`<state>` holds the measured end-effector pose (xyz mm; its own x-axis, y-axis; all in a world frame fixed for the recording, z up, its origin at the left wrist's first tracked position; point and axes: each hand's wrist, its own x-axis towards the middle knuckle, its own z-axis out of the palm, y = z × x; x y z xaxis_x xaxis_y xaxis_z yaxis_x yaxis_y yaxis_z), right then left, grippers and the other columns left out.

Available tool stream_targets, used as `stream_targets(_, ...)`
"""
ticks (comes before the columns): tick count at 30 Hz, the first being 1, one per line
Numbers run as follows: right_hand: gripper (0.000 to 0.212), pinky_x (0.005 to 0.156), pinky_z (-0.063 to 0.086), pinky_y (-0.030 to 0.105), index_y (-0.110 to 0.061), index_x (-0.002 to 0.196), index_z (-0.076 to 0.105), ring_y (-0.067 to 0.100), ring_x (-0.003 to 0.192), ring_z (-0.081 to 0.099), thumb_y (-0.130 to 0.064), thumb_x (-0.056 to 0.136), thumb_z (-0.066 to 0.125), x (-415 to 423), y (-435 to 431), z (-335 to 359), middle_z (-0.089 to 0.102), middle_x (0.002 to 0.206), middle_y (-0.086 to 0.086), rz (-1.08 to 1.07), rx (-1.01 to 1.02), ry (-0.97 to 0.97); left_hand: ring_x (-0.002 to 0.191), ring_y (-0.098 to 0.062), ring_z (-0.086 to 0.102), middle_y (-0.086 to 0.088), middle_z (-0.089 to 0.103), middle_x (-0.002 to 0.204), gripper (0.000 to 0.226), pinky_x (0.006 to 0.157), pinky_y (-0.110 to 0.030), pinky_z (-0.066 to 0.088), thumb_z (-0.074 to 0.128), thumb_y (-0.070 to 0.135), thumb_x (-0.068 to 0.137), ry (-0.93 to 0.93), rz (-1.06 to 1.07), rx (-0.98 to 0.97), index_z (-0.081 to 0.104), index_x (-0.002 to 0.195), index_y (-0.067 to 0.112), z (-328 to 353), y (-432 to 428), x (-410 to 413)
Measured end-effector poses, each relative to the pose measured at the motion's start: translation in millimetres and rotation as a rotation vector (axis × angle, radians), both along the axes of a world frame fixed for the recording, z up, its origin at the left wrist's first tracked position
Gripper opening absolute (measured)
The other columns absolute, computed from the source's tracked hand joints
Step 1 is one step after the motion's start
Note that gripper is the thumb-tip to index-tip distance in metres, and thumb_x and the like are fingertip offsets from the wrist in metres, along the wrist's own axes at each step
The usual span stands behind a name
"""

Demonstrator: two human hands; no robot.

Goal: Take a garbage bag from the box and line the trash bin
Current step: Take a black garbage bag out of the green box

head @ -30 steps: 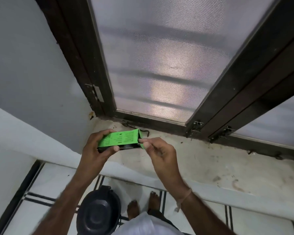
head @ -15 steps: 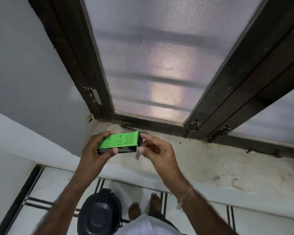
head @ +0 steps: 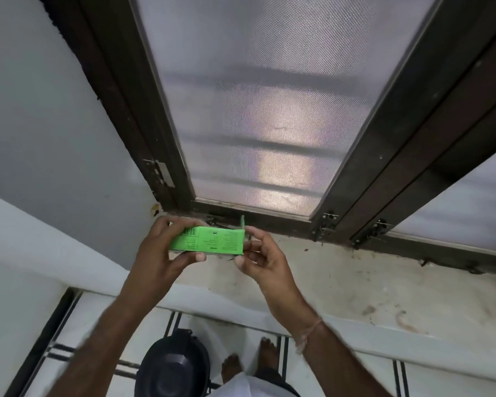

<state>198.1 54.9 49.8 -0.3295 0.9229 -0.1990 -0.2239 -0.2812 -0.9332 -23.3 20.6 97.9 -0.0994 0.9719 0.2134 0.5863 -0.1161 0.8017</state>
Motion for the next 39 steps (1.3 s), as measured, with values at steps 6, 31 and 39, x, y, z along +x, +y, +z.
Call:
stream_targets(6, 0.058, 0.095, 0.056, 0.029, -0.018, 0.141, 0.059, 0.021, 0.114, 0.066, -0.006, 0.087, 0.079, -3, 5, -4, 0.069, 0.13, 0.015, 0.024, -0.028, 0.098, 0.113, -0.006, 0.056, 0.008, 0.054, 0.12, 0.05, 0.09, -0.019, 0.046, 0.086, 0.031, 0.076, 0.154, -0.061, -0.026, 0.068, 0.123, 0.03, 12, 8, -5)
stream_targets(31, 0.019, 0.09, 0.062, 0.029, 0.007, 0.112, 0.073, 0.02, 0.096, 0.074, 0.003, 0.093, 0.071, 42, -5, -16, 0.078, 0.099, 0.009, -0.319, -0.203, -0.04, 0.146, -0.048, 0.03, -0.017, 0.03, 0.162, 0.099, 0.113, -0.055, 0.032, 0.095, 0.025, 0.062, 0.52, 0.051, -0.206, 0.047, 0.148, 0.036, -108, 21, -24)
stream_targets(39, 0.015, 0.085, 0.061, 0.029, 0.001, 0.106, 0.072, 0.025, 0.103, 0.075, -0.007, 0.094, 0.074, 14, -17, 4, 0.077, 0.106, 0.018, -0.294, -0.177, -0.033, 0.102, -0.018, 0.072, 0.003, 0.075, 0.105, 0.032, 0.082, -0.035, 0.062, 0.056, 0.05, 0.096, -0.627, 0.272, -0.372, 0.067, 0.113, 0.025, -23, -15, 105)
